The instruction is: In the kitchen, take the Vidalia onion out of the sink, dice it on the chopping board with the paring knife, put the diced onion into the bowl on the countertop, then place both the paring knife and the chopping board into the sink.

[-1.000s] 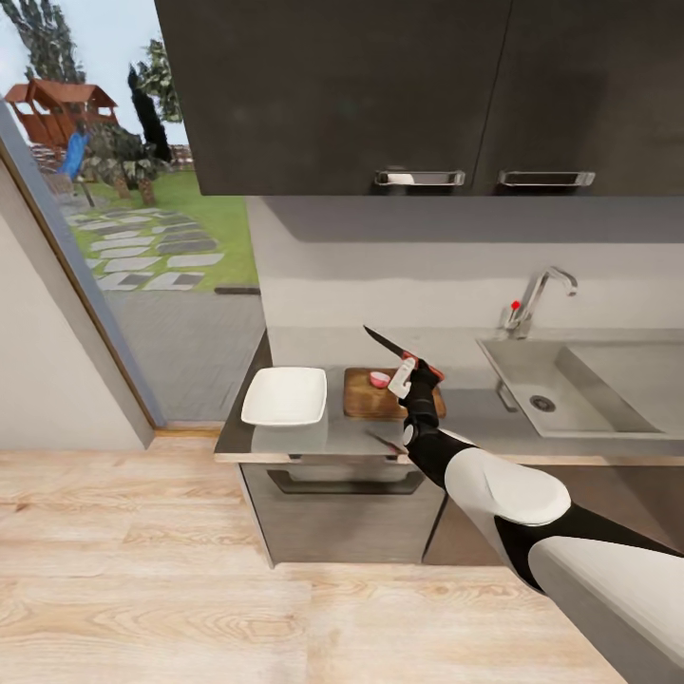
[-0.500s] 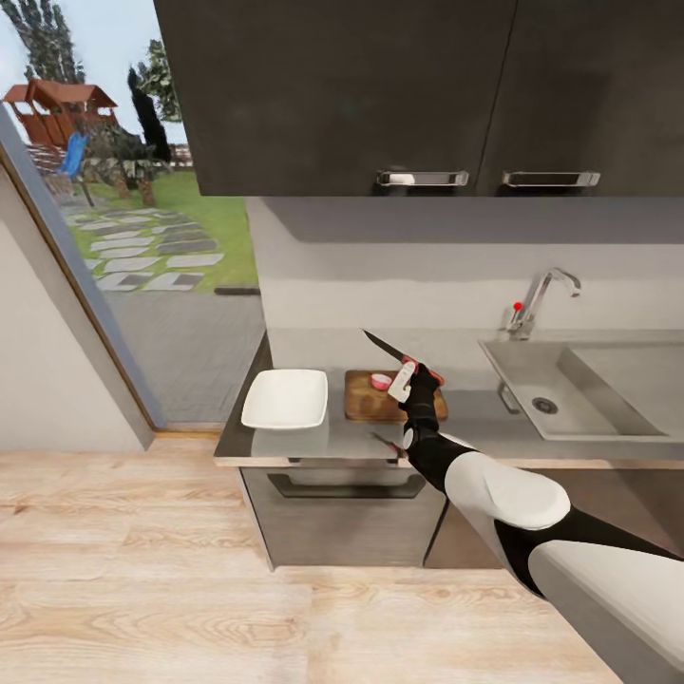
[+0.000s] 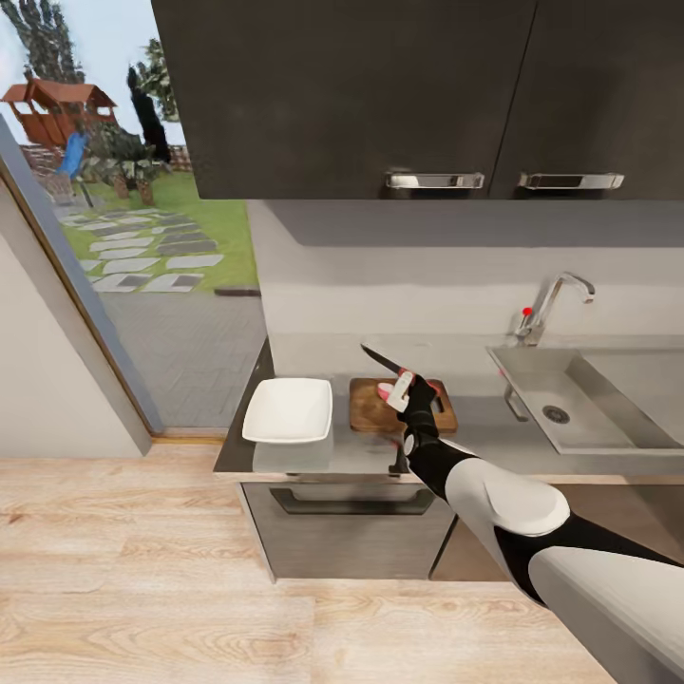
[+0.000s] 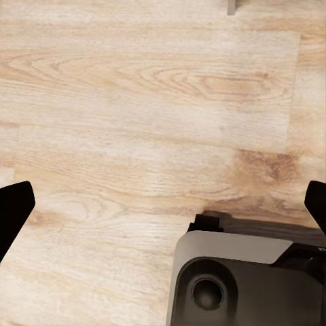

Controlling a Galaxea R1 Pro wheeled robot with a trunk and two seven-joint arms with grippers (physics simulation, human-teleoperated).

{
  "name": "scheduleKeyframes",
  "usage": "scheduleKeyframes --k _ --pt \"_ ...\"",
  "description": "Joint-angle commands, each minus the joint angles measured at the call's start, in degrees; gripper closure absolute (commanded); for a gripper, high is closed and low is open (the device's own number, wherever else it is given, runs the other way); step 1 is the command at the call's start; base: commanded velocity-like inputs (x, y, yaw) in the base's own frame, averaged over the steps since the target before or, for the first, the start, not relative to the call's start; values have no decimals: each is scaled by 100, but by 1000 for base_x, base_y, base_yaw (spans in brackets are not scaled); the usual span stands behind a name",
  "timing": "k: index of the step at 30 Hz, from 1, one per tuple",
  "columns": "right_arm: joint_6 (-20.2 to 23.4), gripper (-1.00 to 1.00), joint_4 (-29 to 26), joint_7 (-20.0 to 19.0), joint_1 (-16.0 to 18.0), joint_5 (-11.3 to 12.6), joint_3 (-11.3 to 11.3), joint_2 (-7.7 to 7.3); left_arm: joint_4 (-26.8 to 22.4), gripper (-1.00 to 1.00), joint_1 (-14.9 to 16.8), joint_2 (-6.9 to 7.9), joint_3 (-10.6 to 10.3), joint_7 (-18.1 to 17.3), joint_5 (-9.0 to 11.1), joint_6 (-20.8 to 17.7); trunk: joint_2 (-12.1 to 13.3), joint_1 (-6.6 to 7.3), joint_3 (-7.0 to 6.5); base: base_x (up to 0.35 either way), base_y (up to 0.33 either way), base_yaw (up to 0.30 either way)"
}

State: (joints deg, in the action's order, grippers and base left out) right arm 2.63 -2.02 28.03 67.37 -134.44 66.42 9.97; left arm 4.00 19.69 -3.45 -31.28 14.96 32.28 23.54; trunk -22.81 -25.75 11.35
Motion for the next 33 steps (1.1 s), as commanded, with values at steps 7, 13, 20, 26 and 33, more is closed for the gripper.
scheduleKeyframes --k 7,13,20,26,33 --pt "27 100 -18 -29 -76 -56 29 2 22 -100 9 -2 -36 16 6 24 -12 -3 11 0 0 0" --pt "27 100 -27 -34 -114 -56 29 2 22 -100 9 -1 -36 16 6 26 -12 -3 11 0 0 0" --pt "27 100 -27 -34 -133 -56 29 -47 22 -100 9 1 -36 16 6 22 -12 -3 11 100 0 0" --pt "26 100 -27 -68 -163 -56 29 -186 22 -100 9 -1 -36 16 6 27 -12 -3 11 35 0 0" --pt "27 100 -27 -256 -225 -56 26 -218 22 -100 9 -1 -36 16 6 28 -12 -3 11 1 0 0"
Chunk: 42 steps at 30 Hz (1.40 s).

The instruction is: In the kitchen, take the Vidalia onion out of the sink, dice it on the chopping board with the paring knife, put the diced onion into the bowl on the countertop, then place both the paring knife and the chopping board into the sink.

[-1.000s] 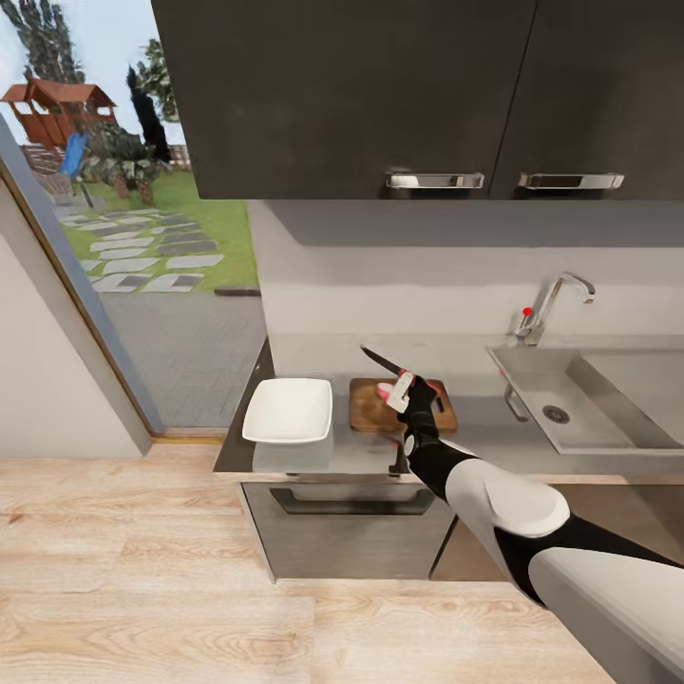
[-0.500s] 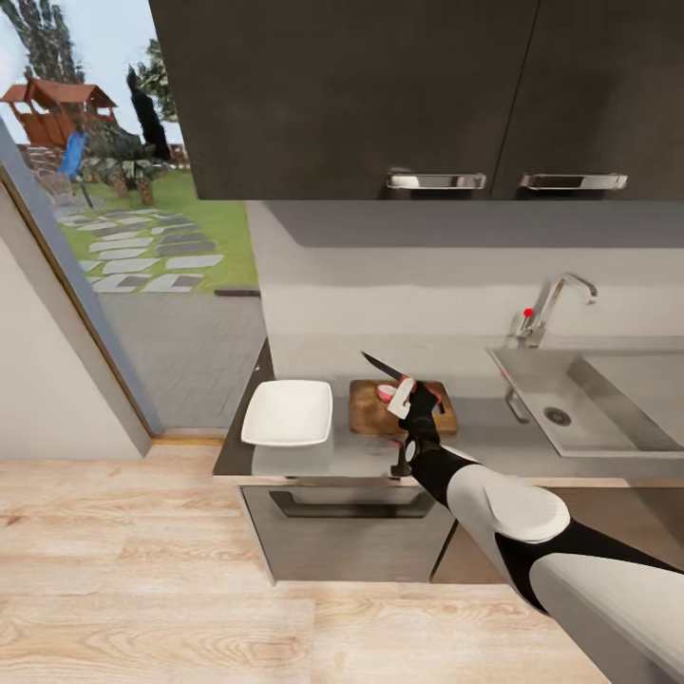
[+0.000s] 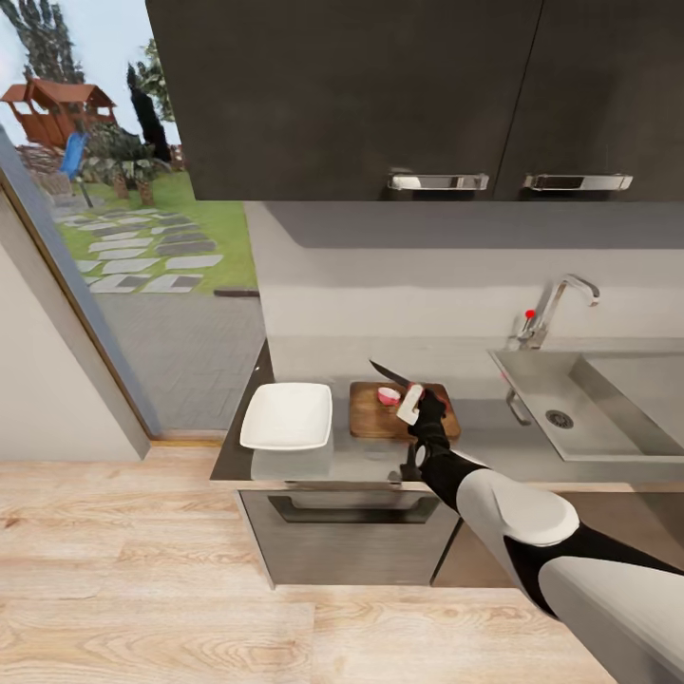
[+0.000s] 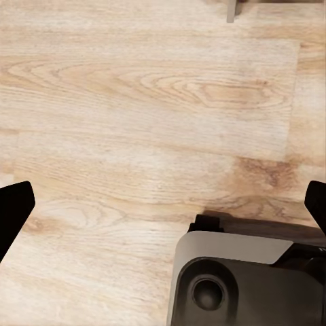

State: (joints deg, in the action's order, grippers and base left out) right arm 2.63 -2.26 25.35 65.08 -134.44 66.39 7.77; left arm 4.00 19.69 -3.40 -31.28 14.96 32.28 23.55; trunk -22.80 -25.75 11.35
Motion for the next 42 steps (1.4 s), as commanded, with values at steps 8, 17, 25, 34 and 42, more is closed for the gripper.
scheduleKeyframes --k 8,17,25,34,42 --pt "27 100 -2 4 -48 -56 23 5 22 -100 9 -4 -36 16 6 27 -12 -3 11 0 0 0" --pt "27 100 32 -3 -202 -56 15 35 22 -100 9 -4 -36 16 6 26 -12 -3 11 0 0 0" --pt "27 100 30 -52 -215 -56 14 14 22 -100 9 -3 -36 16 6 25 -12 -3 11 0 0 0" --pt "26 100 -1 -153 -215 -56 14 5 22 -100 9 -8 -36 16 6 27 -12 -3 11 0 0 0" --pt "-158 100 -29 159 -215 -56 52 10 22 -100 9 -10 -36 16 6 20 -12 -3 11 0 0 0"
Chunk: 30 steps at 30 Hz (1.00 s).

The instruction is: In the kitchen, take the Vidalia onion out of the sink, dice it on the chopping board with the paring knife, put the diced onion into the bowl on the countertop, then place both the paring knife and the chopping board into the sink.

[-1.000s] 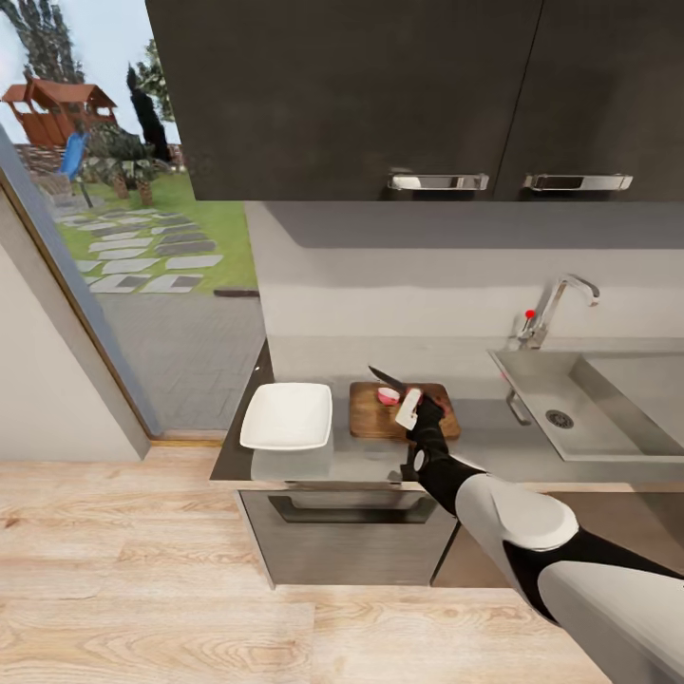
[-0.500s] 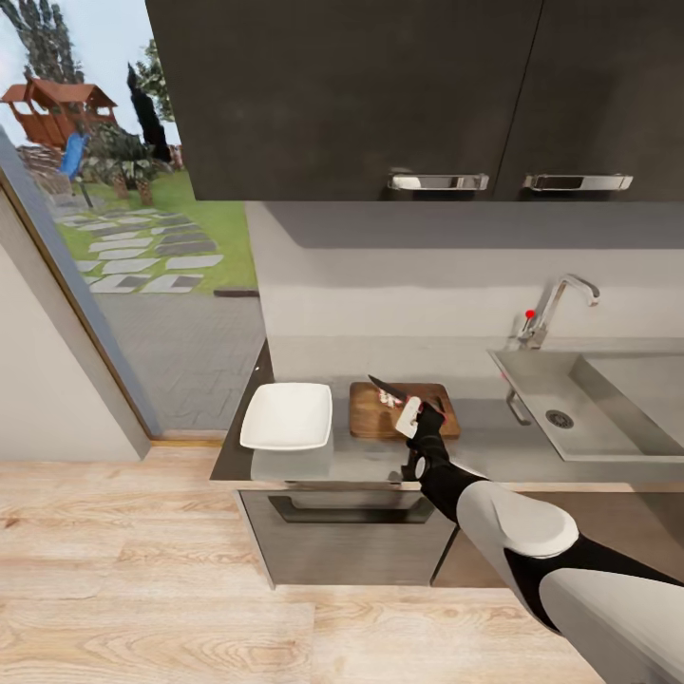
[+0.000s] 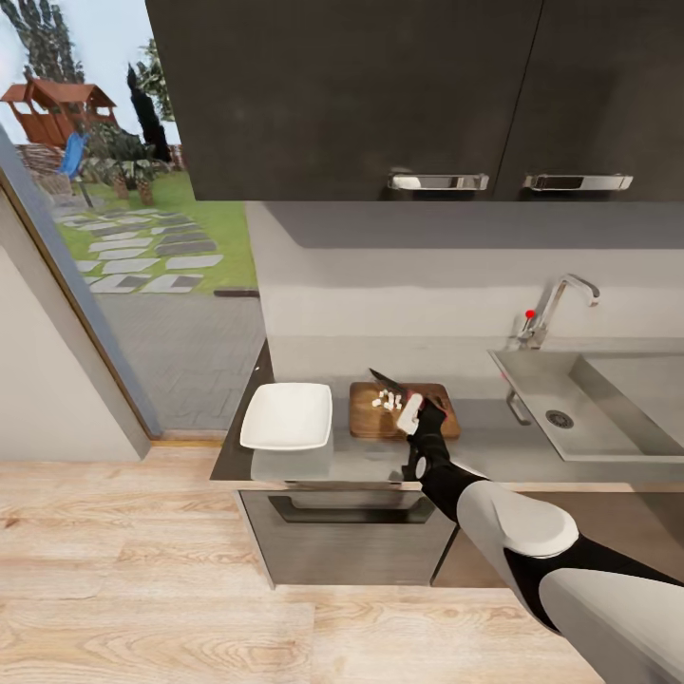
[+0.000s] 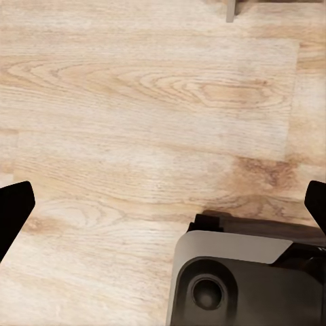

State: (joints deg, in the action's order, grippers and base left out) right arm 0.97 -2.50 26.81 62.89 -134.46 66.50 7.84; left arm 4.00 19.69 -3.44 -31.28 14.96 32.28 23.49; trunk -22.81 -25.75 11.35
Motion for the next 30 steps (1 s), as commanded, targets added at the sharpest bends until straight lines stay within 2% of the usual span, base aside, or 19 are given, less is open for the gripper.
scheduleKeyframes --k 1,3,5,16,17,20,21,22,25,30 --pt "-72 100 -13 129 4 -54 47 4 22 -100 9 -6 -36 16 6 26 -11 -3 11 0 0 0" --pt "-205 100 -32 381 4 -54 54 12 22 -100 9 -7 -36 16 6 25 -11 -3 11 0 0 0" --pt "-235 100 -41 446 4 -54 55 9 22 -100 9 -7 -36 16 6 25 -11 -3 11 0 0 0" --pt "-280 100 -122 477 87 -11 65 -9 25 -100 9 -7 -36 16 6 25 -11 -3 11 0 0 0" --pt "-281 100 -125 461 118 284 65 -26 28 -100 9 -7 -36 16 6 25 -11 -3 11 0 0 0" --pt "-282 100 -127 380 341 957 66 -41 30 -100 9 -7 -36 16 6 21 -11 -3 11 0 0 0" --pt "-282 100 -128 200 484 1255 66 -59 30 -100 9 -7 -36 16 6 19 -11 -3 11 0 0 0" --pt "-269 100 -150 -217 699 1565 65 -120 30 -100 9 -7 -36 16 6 14 -11 -3 11 0 0 0" --pt "-247 100 -288 -868 1049 1975 66 -202 31 -100 9 -7 -36 16 6 7 -11 -3 11 0 0 0" --pt "-52 100 -787 -1749 1384 2688 66 -215 31 -100 9 -7 -36 16 6 -1 -11 -3 11 0 0 0"
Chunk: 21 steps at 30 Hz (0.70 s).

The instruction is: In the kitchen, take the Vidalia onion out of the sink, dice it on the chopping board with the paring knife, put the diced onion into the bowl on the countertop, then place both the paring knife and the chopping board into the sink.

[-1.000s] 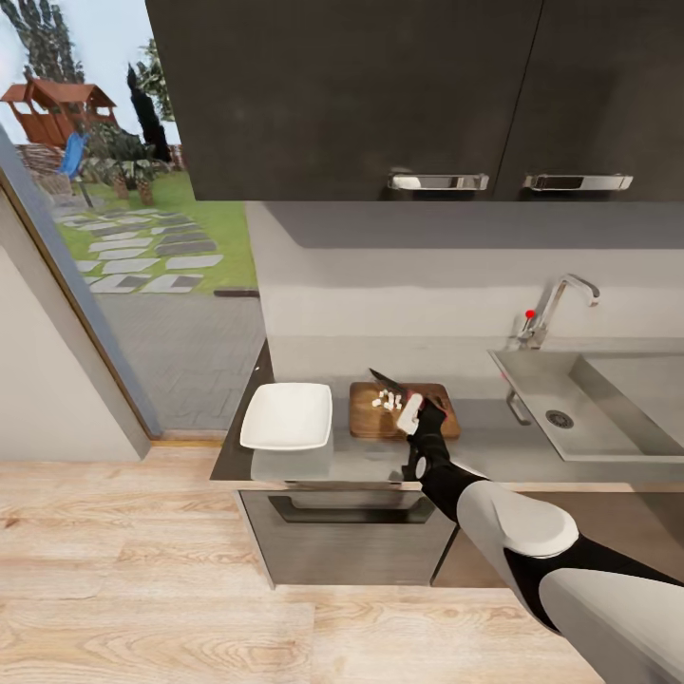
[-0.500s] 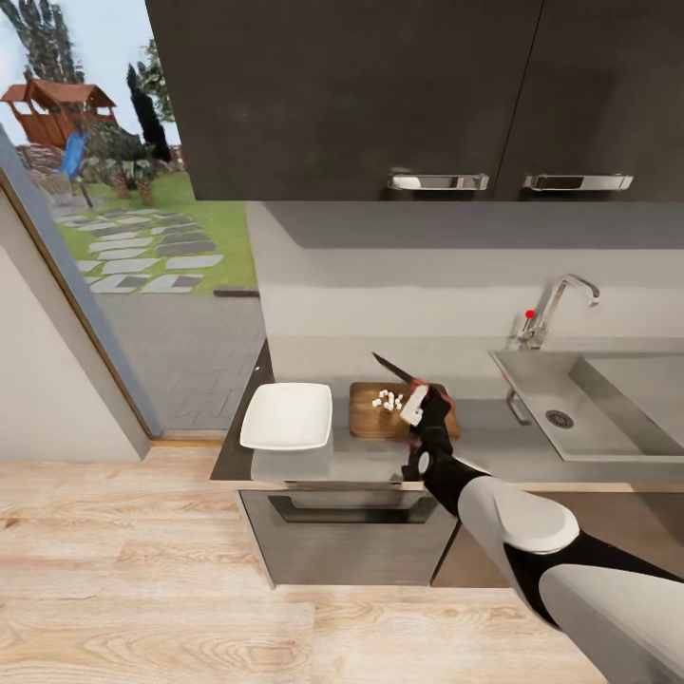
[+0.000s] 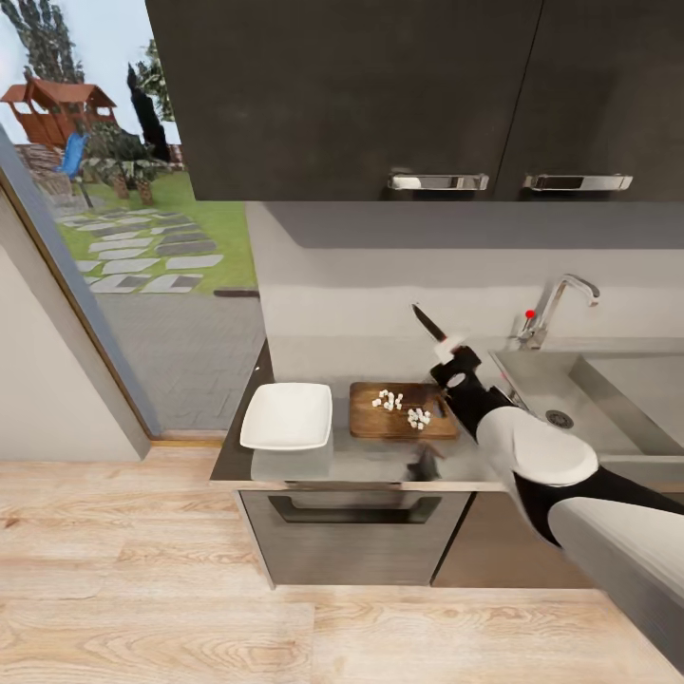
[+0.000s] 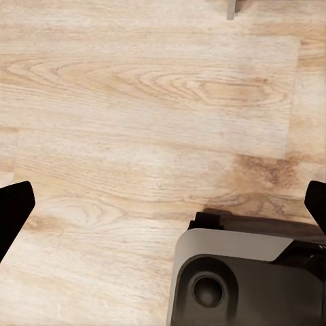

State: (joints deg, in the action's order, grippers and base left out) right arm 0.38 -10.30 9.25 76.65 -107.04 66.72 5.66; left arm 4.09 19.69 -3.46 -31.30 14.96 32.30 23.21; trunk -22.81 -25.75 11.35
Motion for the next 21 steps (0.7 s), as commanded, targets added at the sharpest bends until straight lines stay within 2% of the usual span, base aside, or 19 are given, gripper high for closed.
scheduleKeyframes --k 1,4,8,9,11,12,13,15,18,21 --pt "122 100 -124 -180 69 81 44 5 22 -100 9 -6 -34 16 5 26 -11 -4 12 0 0 0" --pt "575 100 -629 -1075 226 500 43 -10 22 -100 9 -6 -38 16 5 26 -11 -4 12 0 0 0" --pt "767 100 -1147 -1854 260 835 43 -16 23 -100 9 -6 -41 16 5 26 -11 -4 12 0 0 0" --pt "826 100 -1368 -2223 264 1032 43 -18 25 -100 9 -7 -42 16 5 23 -11 -4 12 0 0 0" --pt "866 100 -1688 -2735 263 1282 36 -18 28 -100 9 -10 -39 16 5 23 -11 -4 12 0 0 0" --pt "880 100 -1921 -3118 265 1397 31 -18 30 -100 9 -12 -39 16 5 20 -11 -4 12 0 0 0" --pt "903 100 -2267 -3669 264 1479 30 -23 30 -100 9 -14 -42 16 5 18 -11 -4 12 0 0 0" --pt "1025 100 -2492 -3973 264 1503 33 -29 31 -100 9 -19 -43 16 5 17 -11 -4 12 0 0 0" --pt "1455 100 -2754 -4378 265 1522 34 -51 31 -100 9 -33 -43 16 5 17 -11 -4 12 0 0 0" --pt "1600 100 -2825 -4709 265 1533 44 -194 31 -100 9 -39 -43 17 5 12 -11 -4 12 0 0 0"
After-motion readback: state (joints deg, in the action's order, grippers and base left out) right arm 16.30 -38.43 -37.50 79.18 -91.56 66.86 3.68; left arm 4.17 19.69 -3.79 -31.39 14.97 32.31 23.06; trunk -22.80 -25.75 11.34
